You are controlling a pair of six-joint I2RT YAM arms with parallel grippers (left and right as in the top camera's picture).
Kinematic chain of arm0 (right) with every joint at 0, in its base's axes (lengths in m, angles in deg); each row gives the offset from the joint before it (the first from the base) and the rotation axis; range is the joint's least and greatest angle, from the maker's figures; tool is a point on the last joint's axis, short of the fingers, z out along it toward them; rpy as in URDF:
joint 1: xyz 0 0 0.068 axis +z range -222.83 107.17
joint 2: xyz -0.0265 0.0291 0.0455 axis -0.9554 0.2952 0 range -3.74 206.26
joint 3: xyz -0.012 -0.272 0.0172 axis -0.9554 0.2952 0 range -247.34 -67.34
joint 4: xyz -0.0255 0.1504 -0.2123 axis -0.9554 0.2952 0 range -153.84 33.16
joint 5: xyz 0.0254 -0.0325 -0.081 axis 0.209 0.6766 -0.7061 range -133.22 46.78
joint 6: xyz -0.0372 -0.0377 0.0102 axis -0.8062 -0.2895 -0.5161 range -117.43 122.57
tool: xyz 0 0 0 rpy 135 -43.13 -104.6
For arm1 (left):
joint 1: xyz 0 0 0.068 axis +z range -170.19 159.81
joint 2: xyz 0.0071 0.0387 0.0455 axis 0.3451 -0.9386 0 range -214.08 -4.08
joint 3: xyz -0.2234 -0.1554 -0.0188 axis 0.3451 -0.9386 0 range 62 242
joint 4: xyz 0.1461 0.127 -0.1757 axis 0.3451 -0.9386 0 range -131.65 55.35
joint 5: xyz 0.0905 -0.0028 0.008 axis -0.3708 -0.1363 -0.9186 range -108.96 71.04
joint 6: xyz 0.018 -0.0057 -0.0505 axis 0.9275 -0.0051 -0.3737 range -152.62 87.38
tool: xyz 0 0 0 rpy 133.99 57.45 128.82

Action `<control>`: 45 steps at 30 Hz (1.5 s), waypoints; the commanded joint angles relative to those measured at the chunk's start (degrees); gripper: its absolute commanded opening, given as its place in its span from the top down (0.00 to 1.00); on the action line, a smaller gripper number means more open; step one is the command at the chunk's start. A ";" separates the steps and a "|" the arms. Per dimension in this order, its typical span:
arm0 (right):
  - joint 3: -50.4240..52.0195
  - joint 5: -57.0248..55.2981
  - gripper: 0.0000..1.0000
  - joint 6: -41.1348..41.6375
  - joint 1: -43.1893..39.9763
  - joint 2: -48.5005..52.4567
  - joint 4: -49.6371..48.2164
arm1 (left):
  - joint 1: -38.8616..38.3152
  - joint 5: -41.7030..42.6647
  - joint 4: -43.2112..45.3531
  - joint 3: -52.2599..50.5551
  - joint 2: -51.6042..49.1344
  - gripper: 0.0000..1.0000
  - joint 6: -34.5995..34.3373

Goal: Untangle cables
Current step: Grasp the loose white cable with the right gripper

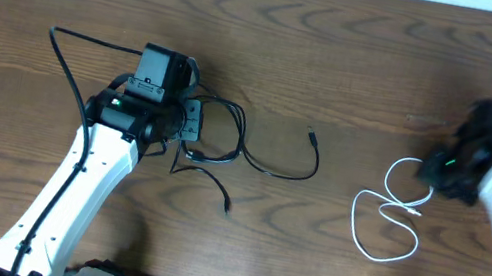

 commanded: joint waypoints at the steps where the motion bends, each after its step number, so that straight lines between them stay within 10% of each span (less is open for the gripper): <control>1: -18.29 -6.99 0.99 -3.26 -7.63 -0.94 6.71 | 0.28 0.11 0.00 1.01 0.46 0.92 -0.55; 5: -31.47 -2.32 0.99 -3.26 -14.93 -0.94 14.75 | 0.28 0.09 0.00 1.01 0.46 0.92 -0.55; 11: -23.74 1.18 0.96 -5.64 -10.99 -0.68 24.44 | 0.28 0.09 -0.22 1.01 0.46 0.92 -0.55; 14: -18.08 8.94 0.39 -8.66 -9.57 -0.66 23.96 | 0.28 0.09 -0.26 1.01 0.46 0.92 -0.55; 19: -8.61 17.09 0.12 -15.13 -6.84 -0.66 22.58 | 0.28 0.11 -0.90 1.01 0.46 0.92 -0.57; 37: 16.90 1.75 0.23 5.18 21.14 -0.66 -2.56 | 0.28 0.09 -1.57 1.01 0.46 0.92 -0.55; 45: 17.11 2.73 0.60 7.15 23.37 -0.66 1.01 | 0.28 0.09 -1.68 1.01 0.46 0.92 -0.55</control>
